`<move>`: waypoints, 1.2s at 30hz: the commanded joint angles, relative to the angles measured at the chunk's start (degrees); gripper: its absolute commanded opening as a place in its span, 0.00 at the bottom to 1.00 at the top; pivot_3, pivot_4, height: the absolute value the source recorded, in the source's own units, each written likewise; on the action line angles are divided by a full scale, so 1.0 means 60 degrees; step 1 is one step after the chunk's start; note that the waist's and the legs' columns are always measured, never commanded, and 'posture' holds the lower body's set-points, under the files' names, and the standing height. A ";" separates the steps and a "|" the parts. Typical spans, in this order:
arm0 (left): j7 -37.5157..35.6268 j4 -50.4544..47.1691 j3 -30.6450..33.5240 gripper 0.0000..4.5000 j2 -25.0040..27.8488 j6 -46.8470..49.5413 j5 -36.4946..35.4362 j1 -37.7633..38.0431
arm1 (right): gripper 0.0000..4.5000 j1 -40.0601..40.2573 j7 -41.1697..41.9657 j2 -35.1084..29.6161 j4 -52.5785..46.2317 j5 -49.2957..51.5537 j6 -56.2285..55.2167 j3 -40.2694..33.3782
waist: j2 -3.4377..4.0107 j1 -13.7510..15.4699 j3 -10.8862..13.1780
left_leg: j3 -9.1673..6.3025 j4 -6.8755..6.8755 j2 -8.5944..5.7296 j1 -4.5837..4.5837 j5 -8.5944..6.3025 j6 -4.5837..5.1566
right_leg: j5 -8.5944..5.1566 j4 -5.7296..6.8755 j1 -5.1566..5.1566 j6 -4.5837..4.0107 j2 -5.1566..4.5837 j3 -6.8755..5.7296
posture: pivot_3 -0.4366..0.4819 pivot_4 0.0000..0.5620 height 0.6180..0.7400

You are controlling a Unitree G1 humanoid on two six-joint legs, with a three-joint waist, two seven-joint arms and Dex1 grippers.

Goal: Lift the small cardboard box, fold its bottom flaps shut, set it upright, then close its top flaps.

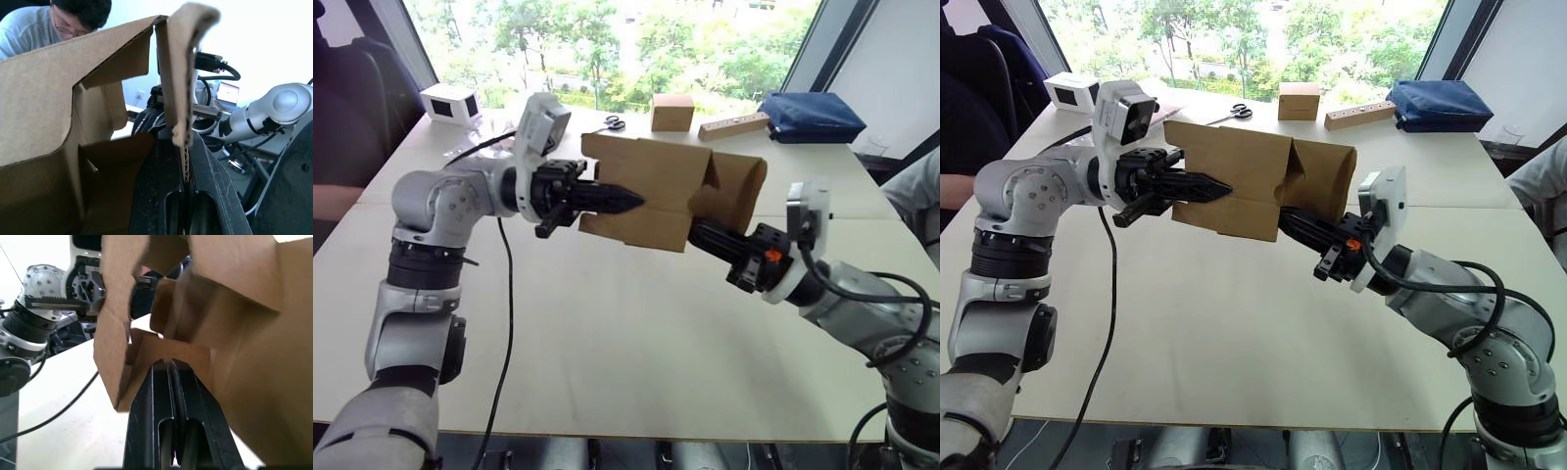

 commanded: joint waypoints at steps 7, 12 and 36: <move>0.0203 0.0096 0.0301 0.00 0.0158 -0.0516 0.0162 -0.0109 | 0.01 -0.0454 -0.0110 -0.0533 -0.0224 0.0830 0.0194 -0.0494 | 0.0000 0.0012 0.0000 | 0.0001 0.0001 -0.0001 -0.0001 0.0000 0.0000 | 0.0000 0.0000 0.0000 0.0000 -0.0002 0.0000 | 0.48 0.27 1.00; 0.0432 0.0351 0.0551 0.00 0.0180 -0.0783 0.0199 -0.0164 | 0.01 -0.0249 -0.0173 -0.1913 -0.0023 0.2544 0.0519 -0.1871 | 0.0002 0.0025 0.0003 | 0.0001 0.0000 -0.0003 -0.0002 0.0000 0.0000 | 0.0001 -0.0001 0.0000 0.0000 -0.0007 -0.0001 | 0.48 0.27 1.00; 0.0347 0.0657 0.0839 0.00 0.0225 -0.0897 0.0014 -0.0491 | 0.01 -0.1164 -0.0350 0.0749 0.3282 -0.1887 -0.1843 -0.0558 | 0.0009 -0.0026 0.0002 | 0.0007 0.0002 0.0002 -0.0005 0.0008 -0.0013 | 0.0007 0.0050 -0.0032 0.0012 0.0005 0.0008 | 0.48 0.27 1.00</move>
